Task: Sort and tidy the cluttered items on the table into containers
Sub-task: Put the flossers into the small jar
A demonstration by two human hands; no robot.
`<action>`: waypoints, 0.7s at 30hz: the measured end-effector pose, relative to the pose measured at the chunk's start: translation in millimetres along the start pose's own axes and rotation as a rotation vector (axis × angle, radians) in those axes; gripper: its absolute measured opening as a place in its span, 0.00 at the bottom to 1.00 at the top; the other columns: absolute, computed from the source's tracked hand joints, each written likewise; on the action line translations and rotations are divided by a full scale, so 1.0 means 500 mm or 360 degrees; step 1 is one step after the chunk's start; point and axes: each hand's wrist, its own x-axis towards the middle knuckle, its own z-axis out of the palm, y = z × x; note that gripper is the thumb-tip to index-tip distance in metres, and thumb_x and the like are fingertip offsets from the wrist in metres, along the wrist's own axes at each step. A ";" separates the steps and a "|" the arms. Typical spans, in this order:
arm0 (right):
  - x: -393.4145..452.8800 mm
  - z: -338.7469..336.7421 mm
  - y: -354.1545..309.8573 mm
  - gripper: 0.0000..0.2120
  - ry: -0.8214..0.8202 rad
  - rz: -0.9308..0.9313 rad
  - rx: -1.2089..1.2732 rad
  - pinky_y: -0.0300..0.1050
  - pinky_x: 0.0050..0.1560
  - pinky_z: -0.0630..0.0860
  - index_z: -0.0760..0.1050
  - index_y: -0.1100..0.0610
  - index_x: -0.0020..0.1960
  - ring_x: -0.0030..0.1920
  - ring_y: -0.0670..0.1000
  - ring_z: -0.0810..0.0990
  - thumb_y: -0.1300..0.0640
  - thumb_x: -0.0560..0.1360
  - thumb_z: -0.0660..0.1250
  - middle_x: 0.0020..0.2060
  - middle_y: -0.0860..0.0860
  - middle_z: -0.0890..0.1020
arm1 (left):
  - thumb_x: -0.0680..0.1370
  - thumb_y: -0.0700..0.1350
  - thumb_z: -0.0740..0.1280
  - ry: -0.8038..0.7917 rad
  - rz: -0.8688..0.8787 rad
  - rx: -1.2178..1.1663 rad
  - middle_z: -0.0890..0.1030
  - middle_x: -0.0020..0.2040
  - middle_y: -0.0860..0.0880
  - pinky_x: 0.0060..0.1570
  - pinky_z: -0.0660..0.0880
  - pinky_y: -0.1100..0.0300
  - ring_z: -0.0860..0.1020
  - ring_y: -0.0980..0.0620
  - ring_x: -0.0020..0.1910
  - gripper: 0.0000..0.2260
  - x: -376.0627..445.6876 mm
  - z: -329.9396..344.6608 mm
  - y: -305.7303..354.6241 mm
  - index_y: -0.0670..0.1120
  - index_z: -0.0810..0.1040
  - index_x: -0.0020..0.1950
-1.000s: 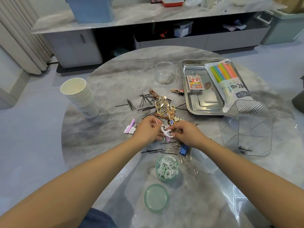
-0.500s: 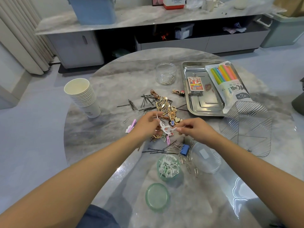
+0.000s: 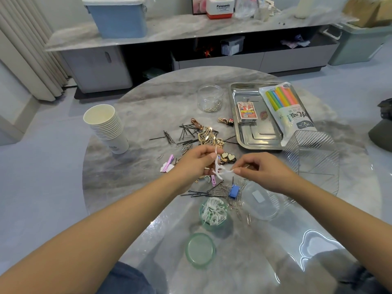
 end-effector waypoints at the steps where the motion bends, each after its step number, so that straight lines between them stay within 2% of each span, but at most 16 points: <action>1: -0.001 0.003 0.001 0.04 0.0073 -0.0056 -0.0035 0.33 0.36 0.67 0.80 0.47 0.40 0.33 0.40 0.73 0.55 0.73 0.70 0.33 0.42 0.78 | 0.82 0.37 0.57 0.0017 -0.0043 -0.0045 0.75 0.41 0.47 0.34 0.76 0.65 0.77 0.53 0.38 0.09 0.000 -0.001 0.001 0.44 0.77 0.54; 4: -0.003 0.013 0.002 0.03 0.0266 -0.0191 -0.0140 0.27 0.37 0.67 0.83 0.51 0.45 0.37 0.35 0.74 0.57 0.73 0.70 0.36 0.41 0.78 | 0.82 0.37 0.57 0.0000 -0.0160 -0.0173 0.75 0.40 0.47 0.32 0.76 0.66 0.76 0.50 0.40 0.09 -0.001 -0.007 0.005 0.44 0.77 0.53; 8: -0.001 0.018 0.004 0.03 0.0277 -0.0224 -0.0190 0.27 0.37 0.66 0.82 0.53 0.45 0.38 0.36 0.74 0.58 0.73 0.70 0.36 0.40 0.78 | 0.81 0.37 0.58 0.0078 -0.0088 -0.0010 0.73 0.40 0.47 0.33 0.76 0.66 0.73 0.54 0.36 0.09 0.001 -0.008 0.005 0.42 0.77 0.55; 10: 0.001 0.019 0.009 0.03 0.0321 -0.0210 -0.0151 0.29 0.35 0.66 0.82 0.51 0.44 0.35 0.40 0.73 0.58 0.74 0.69 0.35 0.44 0.79 | 0.81 0.36 0.59 0.0104 -0.0099 -0.0007 0.74 0.41 0.46 0.32 0.76 0.66 0.73 0.54 0.36 0.08 0.002 -0.007 0.006 0.42 0.77 0.54; 12: 0.003 0.021 0.012 0.04 0.0295 -0.0094 0.0037 0.35 0.35 0.67 0.80 0.51 0.41 0.32 0.42 0.70 0.57 0.74 0.68 0.32 0.48 0.78 | 0.81 0.36 0.59 0.0083 -0.0069 0.0052 0.74 0.41 0.46 0.32 0.75 0.66 0.74 0.55 0.35 0.08 0.002 -0.008 0.007 0.42 0.77 0.54; 14: 0.004 0.024 0.014 0.05 0.0203 0.0007 0.0199 0.39 0.35 0.67 0.79 0.51 0.40 0.31 0.44 0.69 0.57 0.75 0.67 0.29 0.47 0.74 | 0.81 0.36 0.58 0.0036 0.0014 0.0248 0.74 0.38 0.48 0.32 0.75 0.66 0.74 0.58 0.33 0.08 0.002 -0.006 0.008 0.40 0.76 0.55; 15: 0.004 0.025 0.014 0.06 0.0180 0.0012 0.0197 0.37 0.34 0.66 0.78 0.50 0.40 0.30 0.42 0.68 0.58 0.75 0.67 0.27 0.44 0.73 | 0.81 0.36 0.59 0.0015 0.0066 0.0382 0.74 0.38 0.48 0.32 0.75 0.67 0.74 0.60 0.30 0.08 0.001 -0.004 0.008 0.40 0.76 0.55; 17: 0.003 0.027 0.010 0.06 0.0176 -0.0081 0.0027 0.31 0.32 0.63 0.77 0.51 0.40 0.30 0.41 0.68 0.58 0.75 0.66 0.28 0.43 0.72 | 0.80 0.37 0.60 -0.0024 0.0142 0.0608 0.75 0.39 0.50 0.32 0.74 0.68 0.74 0.61 0.26 0.07 -0.003 0.002 0.007 0.42 0.76 0.55; 19: 0.002 0.029 0.005 0.04 0.0152 -0.0227 -0.0188 0.29 0.36 0.65 0.78 0.54 0.44 0.35 0.40 0.71 0.61 0.76 0.66 0.35 0.43 0.74 | 0.80 0.37 0.61 -0.0094 0.0175 0.0701 0.76 0.38 0.51 0.32 0.73 0.68 0.74 0.61 0.25 0.06 -0.005 0.006 0.003 0.44 0.76 0.54; 21: 0.001 0.031 0.006 0.04 0.0118 -0.0374 -0.0306 0.27 0.39 0.65 0.79 0.57 0.46 0.39 0.35 0.72 0.63 0.75 0.66 0.36 0.41 0.73 | 0.80 0.37 0.61 -0.0146 0.0203 0.0734 0.75 0.37 0.52 0.31 0.72 0.69 0.73 0.63 0.25 0.06 -0.007 0.009 -0.001 0.45 0.75 0.52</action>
